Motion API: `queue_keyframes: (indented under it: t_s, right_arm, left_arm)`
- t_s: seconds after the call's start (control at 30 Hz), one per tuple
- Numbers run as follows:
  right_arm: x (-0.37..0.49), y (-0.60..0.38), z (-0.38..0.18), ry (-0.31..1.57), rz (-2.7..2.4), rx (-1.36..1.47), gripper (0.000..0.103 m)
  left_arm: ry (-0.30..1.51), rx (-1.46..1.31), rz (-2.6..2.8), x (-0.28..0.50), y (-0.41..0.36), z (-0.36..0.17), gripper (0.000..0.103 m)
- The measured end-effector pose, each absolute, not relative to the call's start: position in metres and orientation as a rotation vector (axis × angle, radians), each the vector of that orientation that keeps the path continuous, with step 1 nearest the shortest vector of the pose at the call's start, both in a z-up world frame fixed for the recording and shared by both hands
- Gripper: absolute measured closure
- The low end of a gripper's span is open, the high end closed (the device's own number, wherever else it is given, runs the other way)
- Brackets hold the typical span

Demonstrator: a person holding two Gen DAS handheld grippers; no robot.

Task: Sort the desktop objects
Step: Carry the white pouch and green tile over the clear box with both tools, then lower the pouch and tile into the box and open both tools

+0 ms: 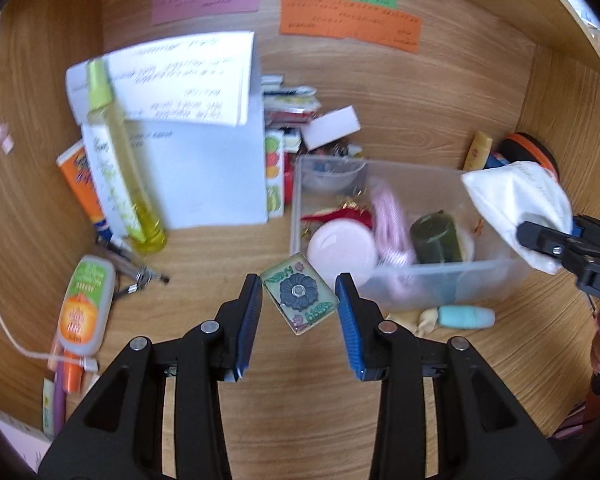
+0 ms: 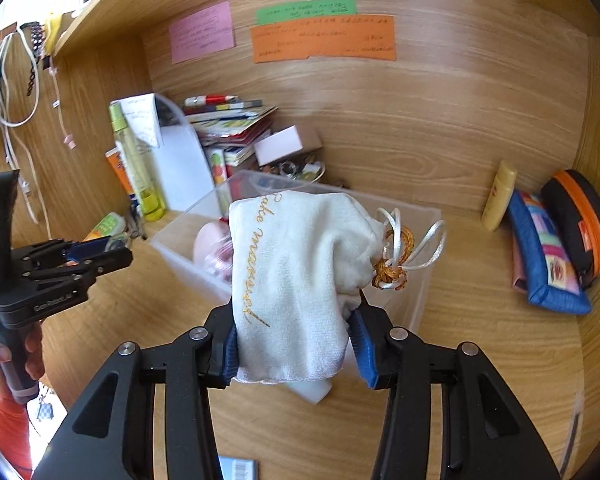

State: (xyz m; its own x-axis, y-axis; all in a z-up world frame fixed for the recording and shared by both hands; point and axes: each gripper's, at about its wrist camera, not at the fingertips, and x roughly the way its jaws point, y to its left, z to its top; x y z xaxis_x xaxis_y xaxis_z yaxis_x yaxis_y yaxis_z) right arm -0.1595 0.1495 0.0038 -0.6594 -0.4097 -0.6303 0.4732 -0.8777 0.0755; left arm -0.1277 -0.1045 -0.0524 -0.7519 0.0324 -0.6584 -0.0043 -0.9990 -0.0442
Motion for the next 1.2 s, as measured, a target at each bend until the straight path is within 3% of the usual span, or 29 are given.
queue_keyframes:
  t_s: [0.97,1.2]
  right_arm:
    - [-0.245,0.123,-0.026,0.199,-2.450,1.014,0.061]
    - [-0.249,0.124,-0.029,0.172,-2.464,1.016,0.056]
  left_arm:
    - [-0.005,-1.123,2.768,-0.237,-0.068,-0.058,0.066]
    - [-0.061,-1.180,2.757,-0.255,-0.070,-0.071,0.066]
